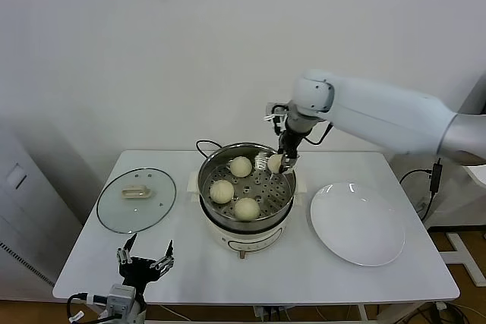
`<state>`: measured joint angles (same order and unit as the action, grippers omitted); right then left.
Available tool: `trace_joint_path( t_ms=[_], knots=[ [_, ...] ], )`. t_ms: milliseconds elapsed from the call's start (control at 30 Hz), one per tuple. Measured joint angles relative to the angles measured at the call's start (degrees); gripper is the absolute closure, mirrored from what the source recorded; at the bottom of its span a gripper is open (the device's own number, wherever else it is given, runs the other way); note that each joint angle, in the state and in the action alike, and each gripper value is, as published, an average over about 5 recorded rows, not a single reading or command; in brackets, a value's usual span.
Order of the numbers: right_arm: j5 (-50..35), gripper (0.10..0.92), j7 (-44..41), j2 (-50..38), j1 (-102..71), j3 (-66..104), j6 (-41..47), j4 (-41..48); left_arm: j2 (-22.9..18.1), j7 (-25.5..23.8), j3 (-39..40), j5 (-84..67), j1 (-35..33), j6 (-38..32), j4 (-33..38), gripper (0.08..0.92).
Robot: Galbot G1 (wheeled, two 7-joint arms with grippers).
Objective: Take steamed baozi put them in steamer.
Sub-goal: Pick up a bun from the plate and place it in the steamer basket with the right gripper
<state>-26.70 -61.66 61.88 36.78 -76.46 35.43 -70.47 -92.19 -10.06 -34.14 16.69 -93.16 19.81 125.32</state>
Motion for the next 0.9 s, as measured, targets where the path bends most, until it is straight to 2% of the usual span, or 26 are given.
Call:
trace_joint_path(
  t_ms=[367, 700, 800, 900],
  knots=[
    [3.3, 0.592, 1.2, 4.7, -5.2, 1.6, 0.6, 3.8, 0.0, -0.1, 0.0, -0.4, 0.2, 0.2, -0.2, 0.177],
    [7.2, 0.591, 1.4, 5.4, -8.0, 2.6, 0.5, 5.2, 0.0, -0.1, 0.0, -0.4, -0.1, 0.2, -0.1, 0.177],
    [7.7, 0.554, 1.7, 5.4, -8.3, 2.8, 0.5, 5.2, 0.0, -0.1, 0.1, -0.4, -0.1, 0.2, 0.0, 0.177],
    [8.0, 0.475, 2.0, 5.4, -8.4, 2.9, 0.5, 5.1, 0.0, -0.1, 0.2, -0.4, -0.1, 0.2, 0.0, 0.177]
  ],
)
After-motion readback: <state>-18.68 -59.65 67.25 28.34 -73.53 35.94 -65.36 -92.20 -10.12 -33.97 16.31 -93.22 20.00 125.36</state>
